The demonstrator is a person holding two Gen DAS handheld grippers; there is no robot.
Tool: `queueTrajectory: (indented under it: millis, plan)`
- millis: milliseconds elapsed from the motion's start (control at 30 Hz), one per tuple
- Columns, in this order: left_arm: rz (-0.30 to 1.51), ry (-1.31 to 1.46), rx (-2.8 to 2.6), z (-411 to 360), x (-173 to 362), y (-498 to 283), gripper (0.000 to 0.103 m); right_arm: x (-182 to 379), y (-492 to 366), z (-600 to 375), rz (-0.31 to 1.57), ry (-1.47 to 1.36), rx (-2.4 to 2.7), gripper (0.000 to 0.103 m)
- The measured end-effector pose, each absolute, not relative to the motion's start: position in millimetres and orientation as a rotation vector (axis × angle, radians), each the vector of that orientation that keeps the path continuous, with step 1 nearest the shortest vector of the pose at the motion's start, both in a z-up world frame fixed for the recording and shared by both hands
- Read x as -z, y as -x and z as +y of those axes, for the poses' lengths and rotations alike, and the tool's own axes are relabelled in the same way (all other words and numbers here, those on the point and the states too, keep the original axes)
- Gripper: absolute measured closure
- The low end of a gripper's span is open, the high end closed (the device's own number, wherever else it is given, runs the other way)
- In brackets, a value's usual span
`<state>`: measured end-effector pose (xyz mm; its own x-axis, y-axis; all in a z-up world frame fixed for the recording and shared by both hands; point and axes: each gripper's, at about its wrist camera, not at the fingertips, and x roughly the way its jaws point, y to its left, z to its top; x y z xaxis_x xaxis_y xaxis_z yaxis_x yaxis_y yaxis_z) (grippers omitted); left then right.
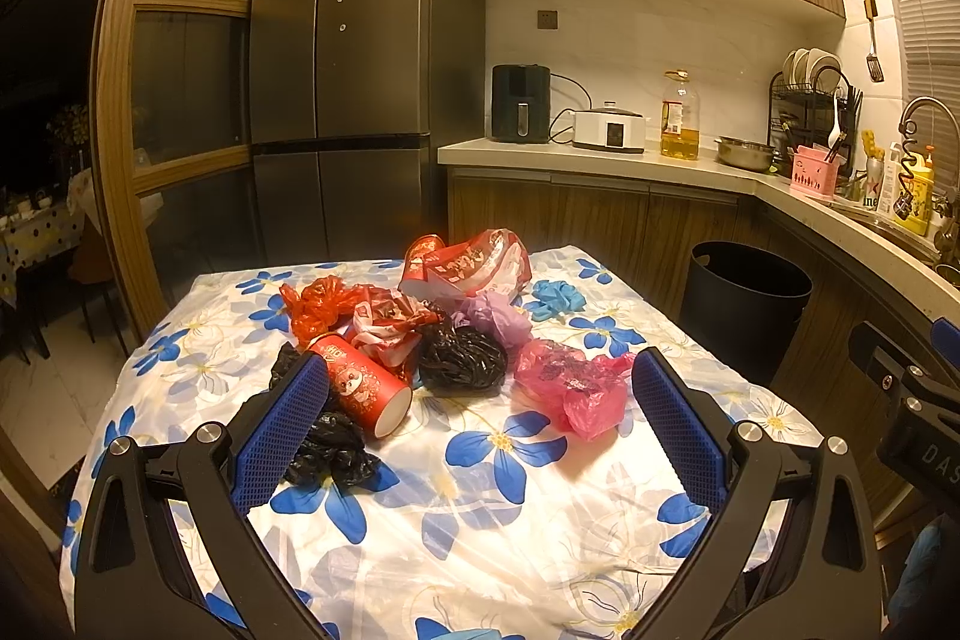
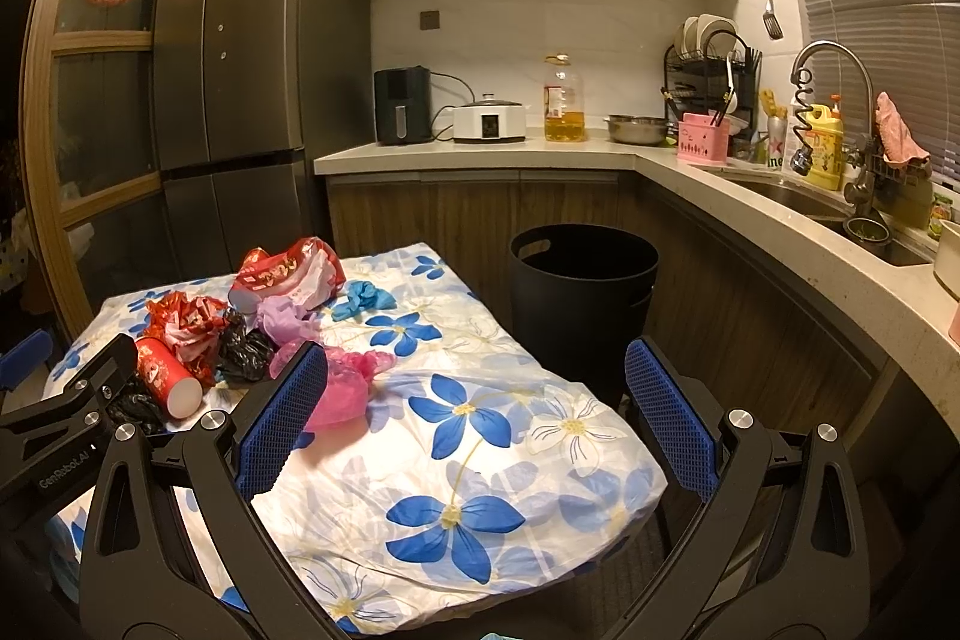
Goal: Collect trash
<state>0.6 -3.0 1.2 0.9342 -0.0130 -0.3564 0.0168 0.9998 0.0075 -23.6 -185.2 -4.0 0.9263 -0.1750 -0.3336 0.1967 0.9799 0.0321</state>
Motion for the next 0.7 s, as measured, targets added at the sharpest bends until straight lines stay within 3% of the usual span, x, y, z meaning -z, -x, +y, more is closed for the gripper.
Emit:
queueTrajectory:
  millis: [700]
  plan:
    - [0.365,-0.008,0.017,-4.7,-1.0,-1.1,0.005,3.5,24.5,-183.7,0.336,-0.065,0.191,0.004]
